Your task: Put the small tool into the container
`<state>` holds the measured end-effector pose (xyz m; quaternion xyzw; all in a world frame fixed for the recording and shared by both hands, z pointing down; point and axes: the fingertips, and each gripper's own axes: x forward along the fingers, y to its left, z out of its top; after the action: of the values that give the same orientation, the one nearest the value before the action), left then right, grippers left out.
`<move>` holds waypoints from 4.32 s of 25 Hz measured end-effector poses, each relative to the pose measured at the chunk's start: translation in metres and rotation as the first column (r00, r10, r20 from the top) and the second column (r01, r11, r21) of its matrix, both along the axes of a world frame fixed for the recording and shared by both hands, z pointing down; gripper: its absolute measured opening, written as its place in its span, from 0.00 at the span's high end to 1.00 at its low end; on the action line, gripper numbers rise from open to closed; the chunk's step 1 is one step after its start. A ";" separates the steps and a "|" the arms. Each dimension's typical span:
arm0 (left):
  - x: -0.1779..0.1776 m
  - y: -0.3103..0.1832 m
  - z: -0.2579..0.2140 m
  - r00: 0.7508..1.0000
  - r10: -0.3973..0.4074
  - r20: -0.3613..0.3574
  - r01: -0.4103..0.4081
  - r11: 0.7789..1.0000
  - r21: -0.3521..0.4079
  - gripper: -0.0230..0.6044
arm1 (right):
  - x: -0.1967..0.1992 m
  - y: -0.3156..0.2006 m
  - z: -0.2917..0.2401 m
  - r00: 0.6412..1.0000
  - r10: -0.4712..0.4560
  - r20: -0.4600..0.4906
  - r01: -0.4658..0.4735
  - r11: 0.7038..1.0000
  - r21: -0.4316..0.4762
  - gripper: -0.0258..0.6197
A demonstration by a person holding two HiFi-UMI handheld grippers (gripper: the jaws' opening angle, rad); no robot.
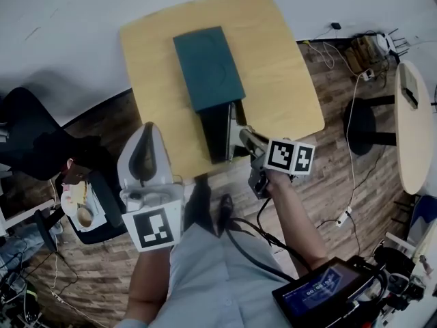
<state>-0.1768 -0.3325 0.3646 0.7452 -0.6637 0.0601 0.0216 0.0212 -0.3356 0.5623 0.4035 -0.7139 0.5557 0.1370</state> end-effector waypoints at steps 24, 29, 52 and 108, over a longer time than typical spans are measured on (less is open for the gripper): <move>-0.018 -0.042 0.016 1.000 0.003 0.003 -0.003 1.000 -0.028 0.94 | -0.023 -0.038 0.012 0.996 0.042 0.077 -0.040 0.999 -0.035 0.94; -0.025 -0.043 0.013 1.000 -0.008 0.006 0.008 1.000 -0.027 0.95 | -0.029 -0.041 0.009 0.999 0.022 0.043 -0.022 1.000 0.001 0.94; -0.032 -0.039 0.009 1.000 -0.021 0.014 0.022 0.999 -0.030 0.94 | -0.055 -0.021 0.037 0.945 -0.251 -0.209 0.268 0.961 0.059 0.76; 0.123 0.129 -0.148 0.992 0.103 0.071 -0.119 0.948 0.294 0.95 | 0.016 0.113 -0.310 0.962 0.056 -0.266 0.221 0.411 0.884 0.95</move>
<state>-0.0540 -0.2035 0.2163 0.7742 -0.6226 -0.0190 -0.1122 0.0374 -0.2230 0.2520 0.4447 -0.8954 0.0173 0.0148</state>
